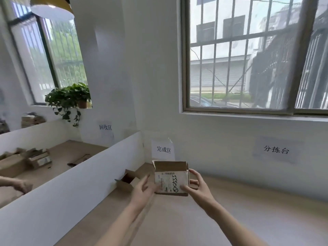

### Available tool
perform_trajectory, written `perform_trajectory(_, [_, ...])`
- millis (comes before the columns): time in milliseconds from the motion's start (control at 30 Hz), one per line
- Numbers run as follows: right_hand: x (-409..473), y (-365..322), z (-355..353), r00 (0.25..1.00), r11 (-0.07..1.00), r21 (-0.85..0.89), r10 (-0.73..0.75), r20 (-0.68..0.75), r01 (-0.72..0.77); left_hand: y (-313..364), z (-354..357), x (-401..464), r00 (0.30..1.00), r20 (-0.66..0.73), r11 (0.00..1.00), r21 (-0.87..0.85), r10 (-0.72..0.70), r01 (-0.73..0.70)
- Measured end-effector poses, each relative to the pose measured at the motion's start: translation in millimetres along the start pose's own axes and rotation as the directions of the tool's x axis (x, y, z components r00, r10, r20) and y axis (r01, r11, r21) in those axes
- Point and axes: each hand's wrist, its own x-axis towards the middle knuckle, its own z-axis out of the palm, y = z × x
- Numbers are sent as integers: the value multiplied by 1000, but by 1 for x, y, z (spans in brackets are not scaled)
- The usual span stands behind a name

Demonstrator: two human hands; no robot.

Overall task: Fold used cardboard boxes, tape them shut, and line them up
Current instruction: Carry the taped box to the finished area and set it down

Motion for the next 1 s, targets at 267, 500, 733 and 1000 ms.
perform_trajectory(267, [93, 73, 106, 999, 995, -92, 46, 10, -45, -110, -98, 74, 981, -133, 983, 99, -138, 152])
perform_trajectory(500, [191, 163, 228, 993, 979, -165, 119, -4, -118, -252, -192, 169, 952, -111, 929, 210, -286, 304])
perform_trajectory(733, [269, 269, 333, 981, 950, -247, 182, -64, -193, -373, -260, 249, 918, -9, 875, 298, -397, 381])
perform_trajectory(1000, [325, 368, 405, 953, 894, -331, 291, -83, -302, -479, -286, 279, 857, 22, 830, 263, -514, 491])
